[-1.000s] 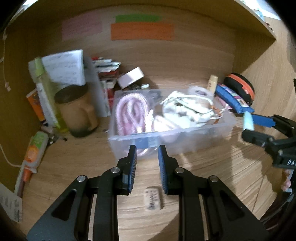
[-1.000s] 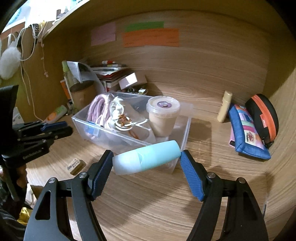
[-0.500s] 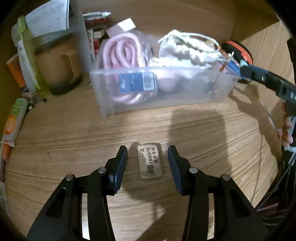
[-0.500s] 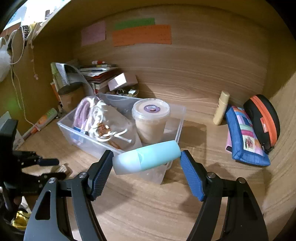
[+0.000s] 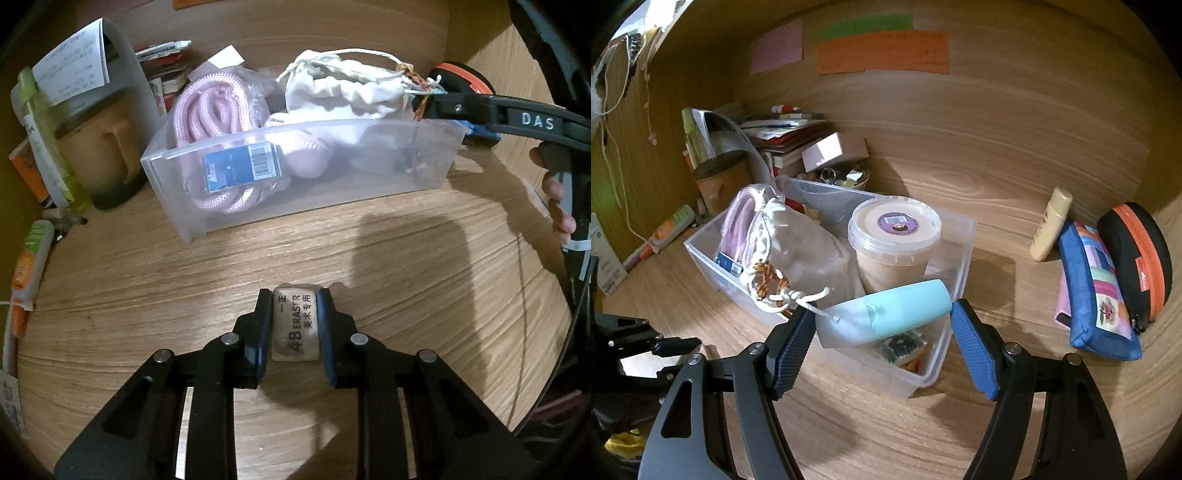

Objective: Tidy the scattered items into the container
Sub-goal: 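Carry the eraser and light blue tube into the clear box and open both grippers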

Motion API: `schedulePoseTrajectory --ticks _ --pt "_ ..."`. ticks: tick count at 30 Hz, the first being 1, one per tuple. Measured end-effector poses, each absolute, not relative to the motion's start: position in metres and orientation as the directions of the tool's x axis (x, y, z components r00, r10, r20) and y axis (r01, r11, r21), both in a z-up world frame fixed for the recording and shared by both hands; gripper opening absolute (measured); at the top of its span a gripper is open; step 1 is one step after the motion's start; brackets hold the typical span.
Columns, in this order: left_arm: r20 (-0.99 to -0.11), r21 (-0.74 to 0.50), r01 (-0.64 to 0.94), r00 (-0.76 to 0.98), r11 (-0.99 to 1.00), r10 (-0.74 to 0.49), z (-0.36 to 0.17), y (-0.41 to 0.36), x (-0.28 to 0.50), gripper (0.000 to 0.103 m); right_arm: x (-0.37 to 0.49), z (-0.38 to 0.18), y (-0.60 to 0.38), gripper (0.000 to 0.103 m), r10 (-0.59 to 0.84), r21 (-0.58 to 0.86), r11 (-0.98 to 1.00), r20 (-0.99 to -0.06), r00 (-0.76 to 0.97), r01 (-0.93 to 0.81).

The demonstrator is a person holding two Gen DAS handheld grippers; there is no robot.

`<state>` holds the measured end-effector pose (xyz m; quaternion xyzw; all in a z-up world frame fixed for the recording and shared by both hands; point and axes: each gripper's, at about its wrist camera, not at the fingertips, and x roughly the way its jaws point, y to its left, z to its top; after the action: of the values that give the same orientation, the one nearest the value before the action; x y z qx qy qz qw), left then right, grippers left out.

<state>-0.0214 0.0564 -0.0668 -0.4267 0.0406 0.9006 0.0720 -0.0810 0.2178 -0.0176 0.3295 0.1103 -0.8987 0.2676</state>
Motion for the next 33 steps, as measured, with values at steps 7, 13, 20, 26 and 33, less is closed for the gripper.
schedulePoseTrajectory --ticks 7,13,20,26,33 --pt "-0.707 -0.039 -0.119 -0.698 -0.992 0.112 -0.031 0.042 -0.030 0.023 -0.088 -0.021 0.217 0.071 -0.416 -0.008 -0.833 -0.649 -0.637 0.553" --pt "-0.644 -0.066 -0.099 -0.756 -0.993 0.118 -0.003 0.032 -0.040 0.023 -0.088 -0.023 0.216 0.071 -0.410 -0.026 -0.836 -0.636 -0.654 0.549" --pt "-0.616 -0.051 -0.101 -0.780 -0.994 0.111 0.009 0.033 -0.053 0.023 -0.086 -0.022 0.217 0.071 -0.418 -0.022 -0.830 -0.639 -0.646 0.558" --pt "-0.620 -0.054 -0.102 -0.777 -0.993 0.113 0.009 0.030 -0.072 0.023 -0.081 -0.017 0.219 0.072 -0.428 -0.020 -0.827 -0.625 -0.653 0.561" --pt "-0.624 -0.050 -0.090 -0.775 -0.995 0.101 0.007 0.028 -0.093 0.023 -0.078 -0.014 0.222 0.073 -0.430 -0.018 -0.830 -0.617 -0.659 0.558"
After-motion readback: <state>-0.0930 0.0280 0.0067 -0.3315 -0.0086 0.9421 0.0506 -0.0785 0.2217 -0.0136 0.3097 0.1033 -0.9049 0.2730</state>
